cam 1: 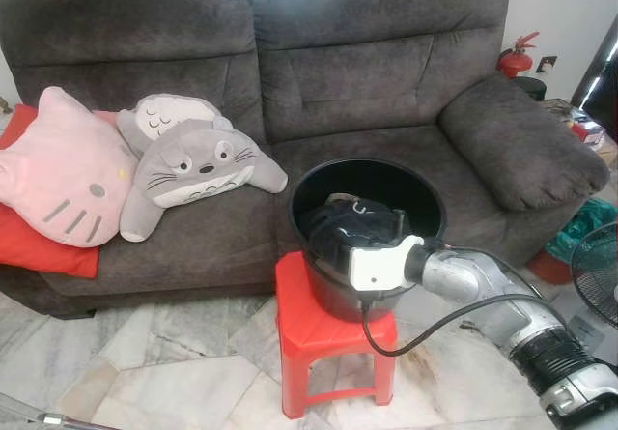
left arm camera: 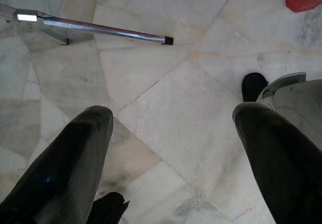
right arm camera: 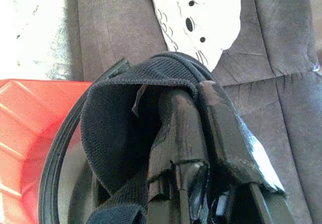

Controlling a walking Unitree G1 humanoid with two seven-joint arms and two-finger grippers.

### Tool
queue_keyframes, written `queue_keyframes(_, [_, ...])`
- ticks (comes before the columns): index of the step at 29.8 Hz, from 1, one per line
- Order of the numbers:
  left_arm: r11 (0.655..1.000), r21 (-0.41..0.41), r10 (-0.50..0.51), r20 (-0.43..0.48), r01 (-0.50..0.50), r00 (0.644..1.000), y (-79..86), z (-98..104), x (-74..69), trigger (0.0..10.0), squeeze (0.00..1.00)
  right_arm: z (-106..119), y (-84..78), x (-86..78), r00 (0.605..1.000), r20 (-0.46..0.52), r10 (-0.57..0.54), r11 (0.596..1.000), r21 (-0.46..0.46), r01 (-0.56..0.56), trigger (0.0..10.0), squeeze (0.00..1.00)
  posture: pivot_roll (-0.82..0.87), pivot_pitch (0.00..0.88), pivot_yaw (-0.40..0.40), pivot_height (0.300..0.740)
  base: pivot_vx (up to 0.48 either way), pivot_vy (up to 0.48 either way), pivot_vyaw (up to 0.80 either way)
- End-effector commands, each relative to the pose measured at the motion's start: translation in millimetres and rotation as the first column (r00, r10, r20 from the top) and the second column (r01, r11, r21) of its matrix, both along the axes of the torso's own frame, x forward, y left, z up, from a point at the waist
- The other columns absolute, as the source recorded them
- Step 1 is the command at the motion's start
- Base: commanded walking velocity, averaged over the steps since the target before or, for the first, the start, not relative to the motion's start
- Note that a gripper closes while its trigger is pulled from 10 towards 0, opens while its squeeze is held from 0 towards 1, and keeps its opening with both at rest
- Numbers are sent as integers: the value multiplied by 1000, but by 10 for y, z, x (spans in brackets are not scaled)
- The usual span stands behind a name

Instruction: Hang hanger

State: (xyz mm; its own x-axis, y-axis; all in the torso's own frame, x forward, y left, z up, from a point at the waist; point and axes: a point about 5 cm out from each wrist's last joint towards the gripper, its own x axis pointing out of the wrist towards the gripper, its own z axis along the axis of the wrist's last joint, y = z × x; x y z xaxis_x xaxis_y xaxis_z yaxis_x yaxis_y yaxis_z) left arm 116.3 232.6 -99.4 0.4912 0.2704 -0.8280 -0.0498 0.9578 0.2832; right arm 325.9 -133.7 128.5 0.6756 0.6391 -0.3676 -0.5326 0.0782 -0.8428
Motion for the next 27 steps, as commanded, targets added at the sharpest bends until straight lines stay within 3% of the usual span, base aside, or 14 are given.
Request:
queue_keyframes(1, [1000, 9, 3, -2, -3, 1000, 27, 2, -19, 10000, 0, 56, 18, 30, 1000, 21, 4, 1000, 16, -5, 8353, 0, -172, 0, 75, 740, 0, 0, 0])
queue_keyframes(2, [1000, 8, 2, -2, -2, 1000, 28, 2, -19, 10000, 0, 56, 17, 31, 1000, 16, 1, 1000, 21, -1, 10000, 0, -174, 0, 75, 740, 0, 0, 0])
queue_keyframes(5, [1000, 8, 2, -2, -2, 1000, 29, 2, -19, 10000, 0, 58, 16, 34, 1000, 9, -5, 1000, 29, 5, 10000, 0, -174, 0, 75, 740, 0, 0, 0])
queue_keyframes(6, [1000, 8, 2, -3, -2, 1000, 29, 2, -20, 10000, 0, 60, 15, 38, 1000, 4, -18, 999, 40, 18, 10000, 1000, -174, 0, 75, 740, 0, 0, 0])
queue_keyframes(15, [1000, 8, 1, -3, -1, 1000, 30, 2, -19, 10000, 0, 87, 31, 41, 998, 20, -56, 995, 83, 55, 10000, 1000, -174, 0, 76, 740, 0, 0, 0])
queue_keyframes(21, [1000, 7, -1, -4, 1, 1000, 27, 2, -17, 10000, 0, 155, 10, 93, 990, 32, -141, 980, 150, 134, 10000, 1000, -175, 0, 75, 740, 0, 0, 0])
queue_keyframes(27, [1000, 6, 0, -4, 0, 1000, 25, 1, -18, 10000, 0, 141, 16, 82, 988, 20, -154, 977, 152, 149, 10000, 1000, -174, 0, 74, 740, 0, 0, 0])
